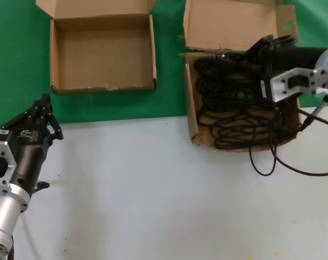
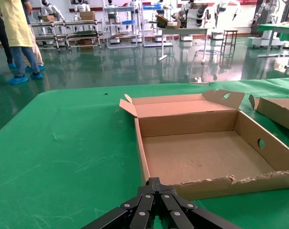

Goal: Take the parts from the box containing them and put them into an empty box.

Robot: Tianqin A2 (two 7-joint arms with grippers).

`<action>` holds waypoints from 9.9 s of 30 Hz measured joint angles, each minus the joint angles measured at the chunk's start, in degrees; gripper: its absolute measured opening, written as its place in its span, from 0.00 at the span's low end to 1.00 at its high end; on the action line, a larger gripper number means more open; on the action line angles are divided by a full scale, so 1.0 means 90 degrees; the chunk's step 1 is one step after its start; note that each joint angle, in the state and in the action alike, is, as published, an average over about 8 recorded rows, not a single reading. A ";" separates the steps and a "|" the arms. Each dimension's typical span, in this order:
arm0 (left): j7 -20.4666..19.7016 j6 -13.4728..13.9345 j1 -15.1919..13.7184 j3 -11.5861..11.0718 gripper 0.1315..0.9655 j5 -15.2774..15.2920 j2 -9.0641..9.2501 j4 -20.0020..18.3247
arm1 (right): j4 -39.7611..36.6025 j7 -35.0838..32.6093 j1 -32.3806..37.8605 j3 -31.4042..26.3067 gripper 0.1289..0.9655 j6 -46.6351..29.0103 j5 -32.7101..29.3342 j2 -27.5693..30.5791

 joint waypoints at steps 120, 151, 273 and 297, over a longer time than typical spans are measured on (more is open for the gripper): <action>0.0029 -0.0034 0.0036 -0.0013 0.29 -0.0029 0.0002 -0.0006 | 0.0885 -0.0166 -0.2245 0.1333 1.00 0.3047 0.2976 -0.2426; 0.0089 -0.0107 0.0110 -0.0042 0.93 -0.0089 0.0006 -0.0020 | 0.1522 0.1179 -0.4151 0.2187 1.00 0.3861 0.3901 -0.2053; 0.0141 -0.0169 0.0174 -0.0066 1.00 -0.0141 0.0009 -0.0032 | 0.2069 0.2333 -0.5788 0.2918 1.00 0.4560 0.4695 -0.1733; 0.0141 -0.0169 0.0174 -0.0066 1.00 -0.0141 0.0009 -0.0032 | 0.2069 0.2333 -0.5788 0.2918 1.00 0.4560 0.4695 -0.1733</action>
